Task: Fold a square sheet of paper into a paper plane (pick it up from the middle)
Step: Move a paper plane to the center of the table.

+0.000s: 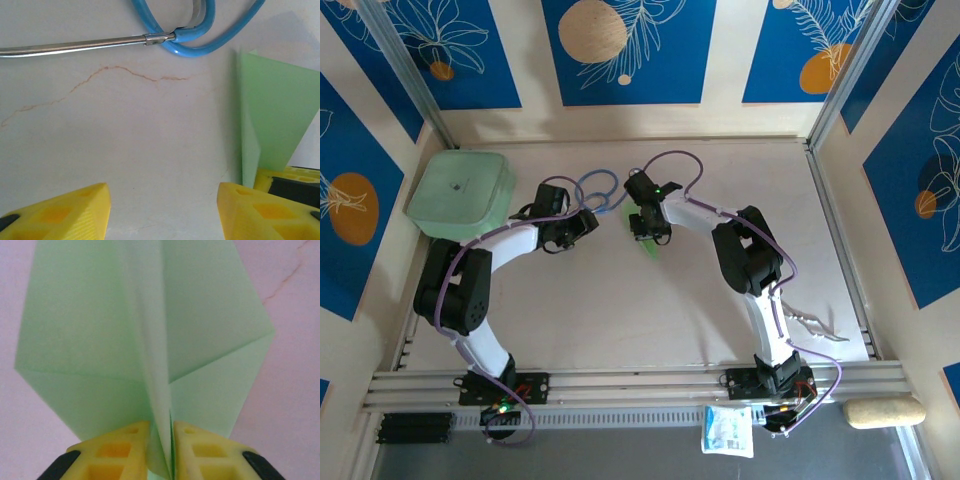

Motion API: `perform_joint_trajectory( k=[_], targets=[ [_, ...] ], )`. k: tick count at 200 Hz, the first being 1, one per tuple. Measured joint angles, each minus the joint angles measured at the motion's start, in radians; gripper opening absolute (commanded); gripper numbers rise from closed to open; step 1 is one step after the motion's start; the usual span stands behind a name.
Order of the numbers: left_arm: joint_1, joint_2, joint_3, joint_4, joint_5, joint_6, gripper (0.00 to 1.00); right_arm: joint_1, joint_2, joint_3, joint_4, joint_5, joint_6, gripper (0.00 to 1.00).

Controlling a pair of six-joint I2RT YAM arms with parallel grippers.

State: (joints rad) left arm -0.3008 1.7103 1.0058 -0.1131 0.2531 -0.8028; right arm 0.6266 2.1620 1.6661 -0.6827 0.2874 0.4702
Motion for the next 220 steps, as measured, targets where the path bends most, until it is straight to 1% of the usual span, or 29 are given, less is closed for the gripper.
perform_joint_trajectory(
  k=[49,87,137,220],
  targets=[
    [0.0,0.0,0.0,0.0,0.0,0.0,0.6,-0.009,0.0,0.01,-0.03,0.04,0.044,0.18],
    [0.0,0.0,0.0,0.0,0.001,0.0,0.6,-0.027,0.003,0.01,-0.047,0.041,0.072,0.22],
    [0.0,0.0,0.0,0.0,0.008,0.0,0.61,-0.035,0.031,0.017,-0.059,0.037,0.08,0.23],
    [0.0,0.0,0.0,0.0,0.019,0.001,0.62,-0.042,0.041,0.028,-0.07,0.041,0.124,0.36]
  ],
)
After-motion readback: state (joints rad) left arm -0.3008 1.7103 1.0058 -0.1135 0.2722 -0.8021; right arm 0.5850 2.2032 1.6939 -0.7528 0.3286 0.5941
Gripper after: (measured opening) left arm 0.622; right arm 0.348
